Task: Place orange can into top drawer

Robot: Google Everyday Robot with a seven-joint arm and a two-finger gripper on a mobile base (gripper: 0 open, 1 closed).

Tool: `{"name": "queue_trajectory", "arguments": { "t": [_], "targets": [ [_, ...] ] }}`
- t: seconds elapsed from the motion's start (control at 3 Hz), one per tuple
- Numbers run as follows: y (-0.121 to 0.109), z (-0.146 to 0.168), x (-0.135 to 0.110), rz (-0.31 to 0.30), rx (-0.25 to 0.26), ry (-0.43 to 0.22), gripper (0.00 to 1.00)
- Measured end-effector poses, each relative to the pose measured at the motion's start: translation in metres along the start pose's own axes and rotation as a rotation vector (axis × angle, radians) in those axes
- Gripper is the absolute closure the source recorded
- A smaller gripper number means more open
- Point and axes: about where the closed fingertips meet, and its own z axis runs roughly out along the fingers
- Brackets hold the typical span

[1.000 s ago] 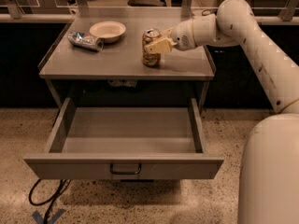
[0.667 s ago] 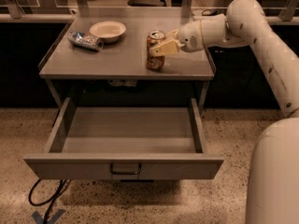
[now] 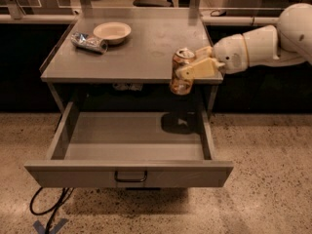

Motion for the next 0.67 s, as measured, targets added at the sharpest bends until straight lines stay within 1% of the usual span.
{"name": "queue_trajectory", "arguments": {
  "t": [0.33,0.67],
  "targets": [
    [0.0475,-0.0095,0.0313,0.060,-0.099,0.055,1.00],
    [0.0521,-0.0069,0.0356,0.065,-0.117,0.064,1.00]
  ]
}}
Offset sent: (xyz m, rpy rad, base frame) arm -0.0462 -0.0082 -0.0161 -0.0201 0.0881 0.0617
